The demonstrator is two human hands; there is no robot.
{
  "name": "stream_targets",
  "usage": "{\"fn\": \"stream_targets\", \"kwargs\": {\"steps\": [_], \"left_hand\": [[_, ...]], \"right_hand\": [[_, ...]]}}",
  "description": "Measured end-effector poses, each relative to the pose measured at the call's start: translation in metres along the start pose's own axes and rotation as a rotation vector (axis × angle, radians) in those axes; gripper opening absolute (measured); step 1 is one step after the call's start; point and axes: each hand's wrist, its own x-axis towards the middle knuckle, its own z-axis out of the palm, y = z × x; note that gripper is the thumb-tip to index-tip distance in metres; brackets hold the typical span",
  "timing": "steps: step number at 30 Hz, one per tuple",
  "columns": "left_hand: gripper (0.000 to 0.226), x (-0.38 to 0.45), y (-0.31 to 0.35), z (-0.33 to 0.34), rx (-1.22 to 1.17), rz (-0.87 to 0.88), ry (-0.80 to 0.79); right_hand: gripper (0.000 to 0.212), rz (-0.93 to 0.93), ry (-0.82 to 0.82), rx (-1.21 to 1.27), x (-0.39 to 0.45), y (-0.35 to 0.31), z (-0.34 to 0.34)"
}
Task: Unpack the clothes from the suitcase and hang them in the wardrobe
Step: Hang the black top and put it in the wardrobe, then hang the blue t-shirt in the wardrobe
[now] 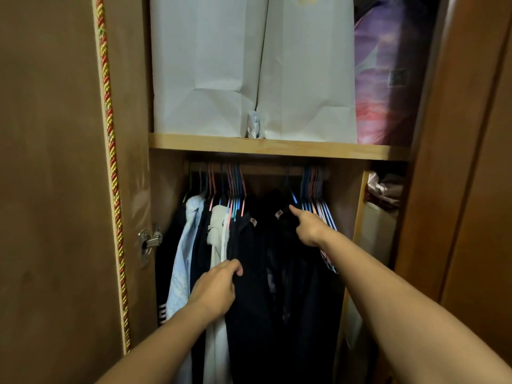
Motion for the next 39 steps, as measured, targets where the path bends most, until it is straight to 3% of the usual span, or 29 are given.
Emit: {"fn": "stream_targets", "kwargs": {"steps": [11, 17, 21, 24, 27, 32, 36, 39], "left_hand": [[0.035, -0.002, 0.006, -0.003, -0.015, -0.007, -0.009], [0.036, -0.002, 0.004, 0.001, -0.008, -0.008, 0.004], [0.035, -0.004, 0.004, -0.004, -0.004, -0.007, 0.009], [0.034, -0.005, 0.003, -0.004, -0.018, -0.003, 0.003], [0.033, -0.004, 0.006, -0.006, -0.029, -0.006, -0.006], [0.032, -0.007, 0.014, -0.007, -0.054, -0.024, 0.002], [0.034, -0.015, 0.011, -0.01, -0.1, -0.024, -0.014], [0.036, -0.035, 0.022, 0.004, 0.039, 0.047, 0.266]], "right_hand": [[0.074, -0.008, 0.015, -0.062, 0.025, -0.004, -0.002], [0.078, 0.001, -0.068, -0.046, 0.02, -0.002, 0.031], [0.082, -0.011, 0.091, 0.126, 0.0, -0.004, 0.052], [0.069, 0.053, 0.21, 0.261, -0.022, 0.005, 0.085], [0.054, 0.085, 0.131, 0.259, -0.021, -0.006, 0.096], [0.05, -0.085, -0.048, 0.164, -0.004, -0.059, 0.102], [0.06, -0.214, -0.177, 0.392, -0.023, -0.045, 0.102], [0.064, -0.178, -0.218, 0.566, -0.066, -0.008, 0.102]]}}
